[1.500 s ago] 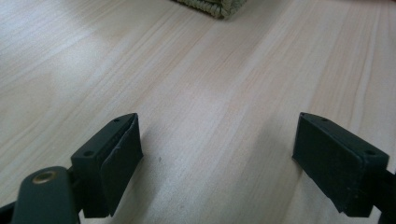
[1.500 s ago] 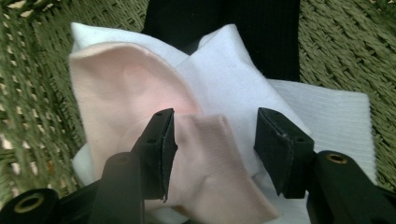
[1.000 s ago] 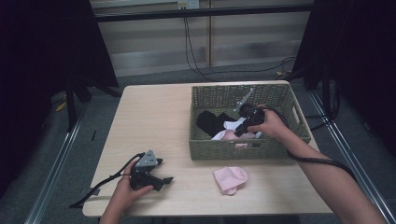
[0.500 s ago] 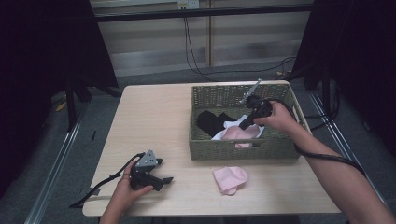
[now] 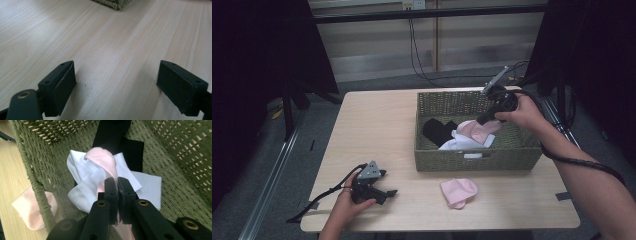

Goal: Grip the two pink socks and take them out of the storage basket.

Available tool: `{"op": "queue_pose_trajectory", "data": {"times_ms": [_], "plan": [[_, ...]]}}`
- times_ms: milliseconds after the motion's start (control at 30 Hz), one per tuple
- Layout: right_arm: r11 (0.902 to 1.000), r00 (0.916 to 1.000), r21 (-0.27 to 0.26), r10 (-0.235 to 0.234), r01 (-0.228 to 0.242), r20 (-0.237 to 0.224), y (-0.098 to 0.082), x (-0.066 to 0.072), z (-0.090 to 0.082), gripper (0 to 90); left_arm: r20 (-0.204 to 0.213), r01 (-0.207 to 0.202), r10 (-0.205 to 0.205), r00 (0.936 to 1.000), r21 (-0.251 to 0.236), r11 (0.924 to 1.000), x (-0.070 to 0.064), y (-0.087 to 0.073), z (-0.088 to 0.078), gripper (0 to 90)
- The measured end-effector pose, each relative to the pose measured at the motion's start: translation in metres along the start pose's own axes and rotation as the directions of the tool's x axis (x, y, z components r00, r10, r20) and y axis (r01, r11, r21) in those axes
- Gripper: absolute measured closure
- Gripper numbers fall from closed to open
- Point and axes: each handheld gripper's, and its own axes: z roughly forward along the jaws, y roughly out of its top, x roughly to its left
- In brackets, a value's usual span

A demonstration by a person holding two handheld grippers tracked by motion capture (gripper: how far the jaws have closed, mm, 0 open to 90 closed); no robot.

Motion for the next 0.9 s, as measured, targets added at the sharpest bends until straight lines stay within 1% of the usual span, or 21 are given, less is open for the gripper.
{"op": "queue_pose_trajectory", "data": {"times_ms": [133,267,433,467,700,800,900], "plan": [[1.0,0.9999,-0.004,-0.007,0.007,0.011,0.003,0.002,-0.009,86.8,0.001,0.001,-0.001,1.0,0.002,1.0,0.0,0.0,0.0,14.8],[0.9996,0.9997,-0.015,-0.022,0.022,0.011,0.006,0.007,-0.02,86.8,0.001,0.0,0.0,1.0,0.002,1.0,0.0,0.0,0.0,14.8],[0.9991,0.9994,-0.031,-0.03,0.03,0.016,0.008,0.014,-0.033,86.8,0.001,0.001,-0.001,1.0,0.002,1.0,0.0,0.0,0.0,14.8],[0.9986,0.9992,-0.038,-0.037,0.038,0.014,0.008,0.015,-0.035,86.8,0.001,0.0,0.0,1.0,0.002,1.0,0.0,0.0,0.0,14.8],[0.9968,0.9988,-0.064,-0.048,0.049,0.005,0.008,0.029,-0.052,86.8,0.001,0.0,0.0,1.0,0.002,1.0,0.0,0.0,0.0,14.8],[0.9957,0.9982,-0.071,-0.059,0.059,-0.002,0.008,0.035,-0.059,86.8,0.001,0.0,0.0,1.0,0.002,1.0,0.0,0.0,0.0,14.8],[0.9936,0.9967,-0.079,-0.081,0.08,-0.005,0.007,0.043,-0.065,86.8,0.001,0.001,-0.001,1.0,0.002,1.0,0.0,0.0,0.0,14.8]]}}
